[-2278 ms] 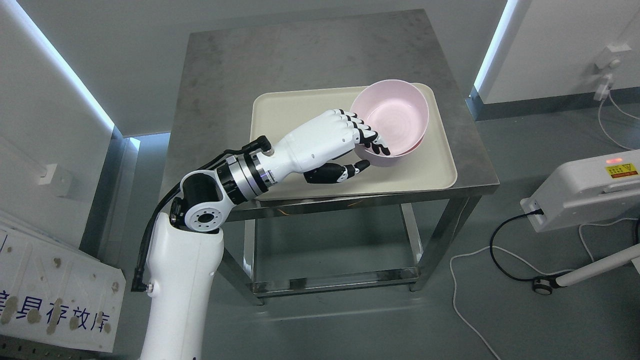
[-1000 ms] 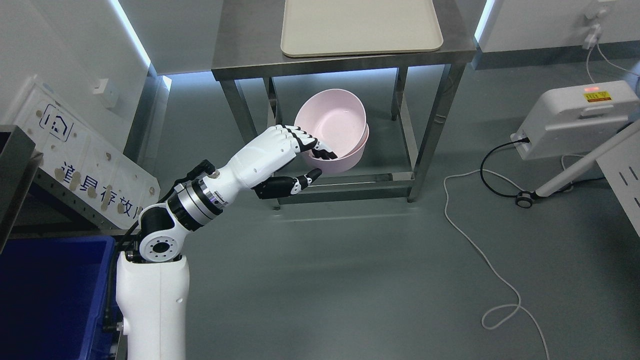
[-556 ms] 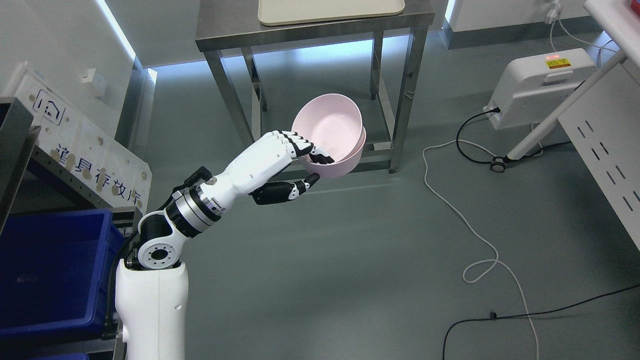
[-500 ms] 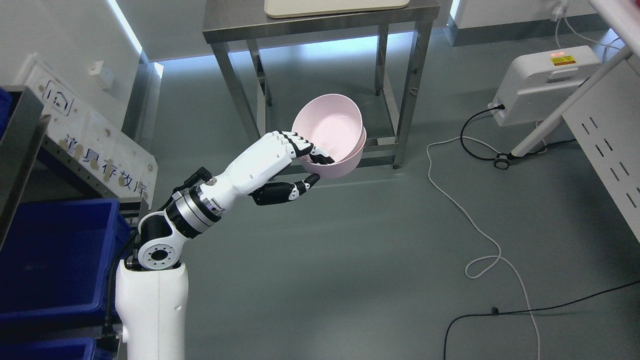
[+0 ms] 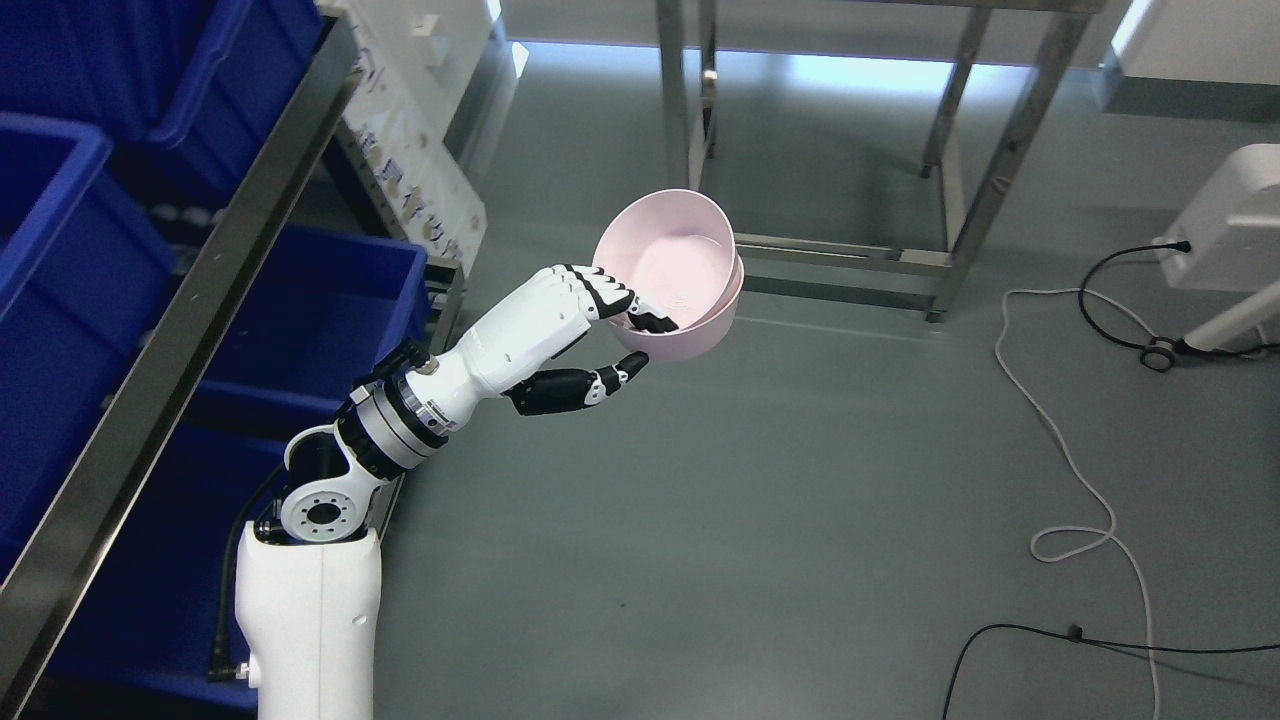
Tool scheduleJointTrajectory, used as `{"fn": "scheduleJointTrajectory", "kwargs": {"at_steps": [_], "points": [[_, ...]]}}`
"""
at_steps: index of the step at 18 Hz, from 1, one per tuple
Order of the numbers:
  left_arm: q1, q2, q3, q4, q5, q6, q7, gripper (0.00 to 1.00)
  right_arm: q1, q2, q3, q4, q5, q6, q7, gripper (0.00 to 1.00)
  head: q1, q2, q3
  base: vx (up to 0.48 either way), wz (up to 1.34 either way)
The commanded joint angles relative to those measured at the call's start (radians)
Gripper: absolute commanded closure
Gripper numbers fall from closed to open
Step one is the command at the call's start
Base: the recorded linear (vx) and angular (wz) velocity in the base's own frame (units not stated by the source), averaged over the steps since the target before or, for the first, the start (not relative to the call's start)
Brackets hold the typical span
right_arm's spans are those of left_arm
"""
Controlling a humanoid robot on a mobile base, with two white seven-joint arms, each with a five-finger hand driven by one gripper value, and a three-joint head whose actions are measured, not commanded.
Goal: Stack pink IKEA bowls on left shelf middle
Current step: 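Carry the stacked bowls in the left hand while turning toward the blue bins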
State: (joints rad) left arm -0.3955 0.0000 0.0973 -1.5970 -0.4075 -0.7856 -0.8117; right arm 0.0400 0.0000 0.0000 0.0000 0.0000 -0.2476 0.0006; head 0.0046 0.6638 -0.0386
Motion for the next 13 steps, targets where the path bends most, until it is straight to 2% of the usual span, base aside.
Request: {"fn": "scheduleJointTrajectory", "kwargs": {"at_steps": [1,3,13], "points": [[-0.012,0.017,-0.169,-0.044,0.045,0.000,0.016,0.99,0.000,-0.017,-0.005,-0.017,-0.002,0.001,-0.001,0.00,0.0000,0.000,0.000,-0.277,0.67],[-0.066,0.017,-0.221,-0.052,0.064,0.000,0.034,0.99,0.000,-0.017,-0.005,-0.017,-0.002,0.001,-0.001,0.00,0.0000,0.000,0.000,-0.266,0.71],[-0.374,0.017,-0.226,-0.051,0.076,0.000,0.052,0.98,0.000,-0.017,-0.005,-0.017,-0.002,0.001,-0.001,0.00,0.0000,0.000,0.000,-0.249,0.84]]}}
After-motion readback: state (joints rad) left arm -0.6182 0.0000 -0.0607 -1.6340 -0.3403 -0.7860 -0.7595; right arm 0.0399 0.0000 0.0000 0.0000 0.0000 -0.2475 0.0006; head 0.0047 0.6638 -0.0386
